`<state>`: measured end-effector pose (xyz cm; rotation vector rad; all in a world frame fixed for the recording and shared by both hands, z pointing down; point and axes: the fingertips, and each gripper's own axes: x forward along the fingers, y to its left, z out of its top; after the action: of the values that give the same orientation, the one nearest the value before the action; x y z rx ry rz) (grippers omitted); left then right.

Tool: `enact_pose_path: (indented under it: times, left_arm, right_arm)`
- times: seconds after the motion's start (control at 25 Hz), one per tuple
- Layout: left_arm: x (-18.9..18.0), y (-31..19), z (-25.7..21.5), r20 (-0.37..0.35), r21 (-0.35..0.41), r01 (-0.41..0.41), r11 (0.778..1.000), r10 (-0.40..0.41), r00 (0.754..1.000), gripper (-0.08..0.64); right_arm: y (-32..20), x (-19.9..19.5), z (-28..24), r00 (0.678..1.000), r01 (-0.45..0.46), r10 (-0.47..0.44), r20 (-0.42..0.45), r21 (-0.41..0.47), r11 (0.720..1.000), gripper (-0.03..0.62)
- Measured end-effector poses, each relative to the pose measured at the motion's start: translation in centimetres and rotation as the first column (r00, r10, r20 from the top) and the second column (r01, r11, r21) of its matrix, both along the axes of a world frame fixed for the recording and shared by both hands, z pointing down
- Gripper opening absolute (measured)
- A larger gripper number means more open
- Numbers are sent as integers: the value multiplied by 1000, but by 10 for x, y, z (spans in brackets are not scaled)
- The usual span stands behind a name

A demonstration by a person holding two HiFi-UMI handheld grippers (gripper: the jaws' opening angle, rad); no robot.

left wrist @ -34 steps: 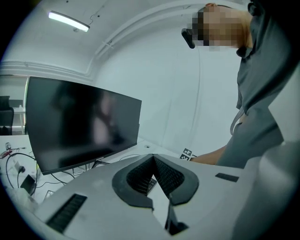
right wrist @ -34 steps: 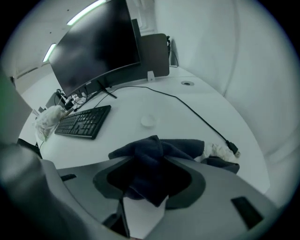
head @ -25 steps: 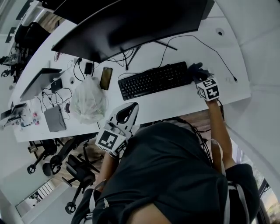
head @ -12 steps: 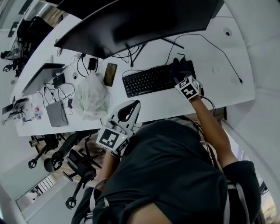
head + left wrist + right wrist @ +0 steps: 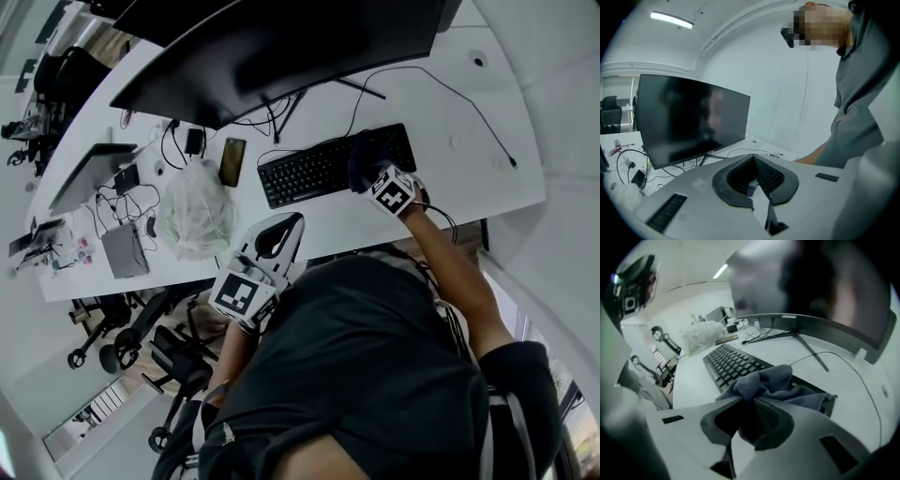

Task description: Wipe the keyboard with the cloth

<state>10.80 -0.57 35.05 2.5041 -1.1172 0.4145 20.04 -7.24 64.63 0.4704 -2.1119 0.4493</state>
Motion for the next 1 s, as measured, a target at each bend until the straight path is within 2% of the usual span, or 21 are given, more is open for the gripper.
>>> enact_pose_path:
  times: [0.08,0.16,0.24,0.28,0.36,0.4,0.48,0.56,0.6,0.68,0.76,0.8,0.84,0.88,0.92,0.96,1.0]
  left_arm:
    - [1,3,3,-2,-9,2,1000,-2,1000,2]
    - [1,7,5,-13,-23,14,1000,-15,1000,2]
    - [0,10,6,-25,-31,28,999,-29,999,2]
    - [0,10,7,-27,-34,33,999,-33,999,2]
    - [2,10,8,-27,-34,32,999,-33,999,2]
    - [3,10,9,-26,-31,28,999,-29,999,2]
    - [9,10,9,-21,-27,18,999,-18,1000,2]
    - [14,11,9,-16,-25,6,1000,-7,1000,2]
    - [16,11,9,-15,-26,5,1000,-6,1000,2]
    - [15,12,10,-17,-37,18,999,-18,1000,2]
    - [10,13,14,-19,-43,33,999,-34,999,2]
    - [9,14,16,-22,-45,40,998,-41,999,2]
    - [8,14,17,-30,-52,45,998,-47,998,2]
    - [10,14,18,-39,-63,47,997,-50,998,2]
    - [12,14,19,-48,-73,46,996,-50,998,2]
    - [14,13,20,-53,-79,41,996,-45,998,2]
    - [17,13,20,-53,-78,32,996,-36,998,2]
  right_arm:
    - [-36,41,-9,987,-154,156,-24,61,986,51]
    - [-67,94,-11,949,-290,303,-89,136,947,51]
    - [-71,119,-5,922,-347,367,-124,154,925,51]
    - [-63,113,-2,930,-325,345,-125,155,933,51]
    - [-32,72,2,973,-187,203,-114,139,972,51]
    - [-13,46,4,989,-103,112,-91,105,989,51]
    - [19,7,6,999,25,-25,-27,15,1000,51]
    - [20,2,4,999,38,-38,11,-28,999,51]
    - [8,13,1,1000,-3,3,17,-20,1000,51]
    - [-27,53,-5,990,-138,139,-10,44,989,51]
    - [-57,103,-6,954,-286,294,-68,106,952,51]
    - [-62,118,-3,937,-323,335,-96,127,938,51]
    - [-59,119,0,938,-301,321,-130,151,942,51]
    - [-47,105,4,956,-206,239,-173,186,961,51]
    - [-28,80,6,971,-57,104,-216,215,975,51]
    - [-5,50,7,973,92,-42,-229,211,973,51]
    - [18,21,7,970,186,-154,-187,168,968,51]
